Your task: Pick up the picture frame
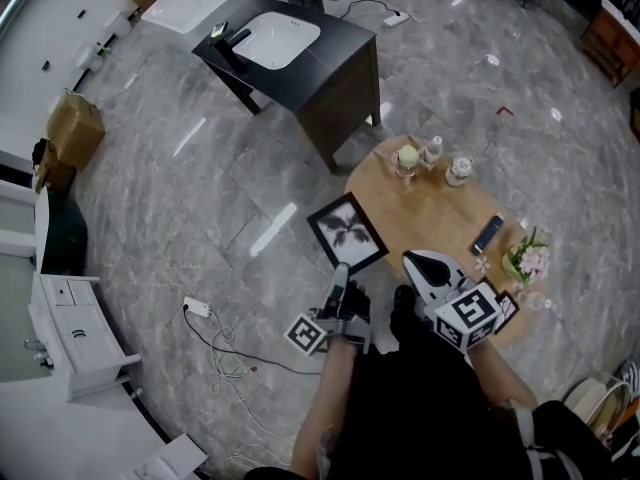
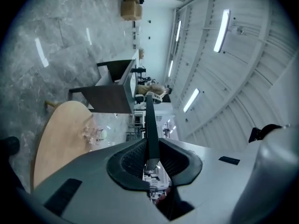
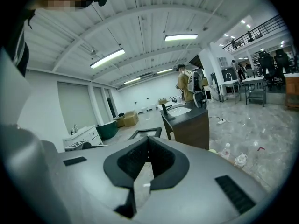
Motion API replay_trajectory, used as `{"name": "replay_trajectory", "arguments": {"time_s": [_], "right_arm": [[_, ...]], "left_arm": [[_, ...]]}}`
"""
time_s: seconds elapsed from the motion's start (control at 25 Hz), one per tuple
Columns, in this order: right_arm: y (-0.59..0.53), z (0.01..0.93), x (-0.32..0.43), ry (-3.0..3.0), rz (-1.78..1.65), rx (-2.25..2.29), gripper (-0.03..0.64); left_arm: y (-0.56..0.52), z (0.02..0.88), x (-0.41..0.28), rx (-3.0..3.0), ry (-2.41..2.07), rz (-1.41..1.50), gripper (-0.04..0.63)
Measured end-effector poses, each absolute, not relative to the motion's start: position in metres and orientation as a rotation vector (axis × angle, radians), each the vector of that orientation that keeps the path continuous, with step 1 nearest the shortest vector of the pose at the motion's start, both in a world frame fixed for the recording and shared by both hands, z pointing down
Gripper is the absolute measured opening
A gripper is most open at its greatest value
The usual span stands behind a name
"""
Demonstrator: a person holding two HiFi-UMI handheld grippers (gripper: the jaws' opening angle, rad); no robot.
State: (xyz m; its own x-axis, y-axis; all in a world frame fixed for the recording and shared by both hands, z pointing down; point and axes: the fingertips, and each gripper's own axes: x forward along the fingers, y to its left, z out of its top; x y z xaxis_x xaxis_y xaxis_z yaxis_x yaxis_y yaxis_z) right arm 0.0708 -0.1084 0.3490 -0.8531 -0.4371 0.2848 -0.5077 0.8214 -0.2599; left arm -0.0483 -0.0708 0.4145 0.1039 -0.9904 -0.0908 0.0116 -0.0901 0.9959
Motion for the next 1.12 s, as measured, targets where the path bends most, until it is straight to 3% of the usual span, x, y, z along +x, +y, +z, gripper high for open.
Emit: {"name": "replay_trajectory", "arguments": {"time_s": [0.6, 1.12], "right_arm": [[0.001, 0.315, 0.016, -2.802, 0.45, 0.917, 0.009], [0.087, 0.305, -0.002, -2.808, 0.4, 0.921, 0.009]], "left_arm": [[0.056, 0.338, -0.132, 1.427, -1.043, -1.161, 0.077], [0.106, 0.33, -0.152, 1.449, -1.008, -1.149, 0.077]]}}
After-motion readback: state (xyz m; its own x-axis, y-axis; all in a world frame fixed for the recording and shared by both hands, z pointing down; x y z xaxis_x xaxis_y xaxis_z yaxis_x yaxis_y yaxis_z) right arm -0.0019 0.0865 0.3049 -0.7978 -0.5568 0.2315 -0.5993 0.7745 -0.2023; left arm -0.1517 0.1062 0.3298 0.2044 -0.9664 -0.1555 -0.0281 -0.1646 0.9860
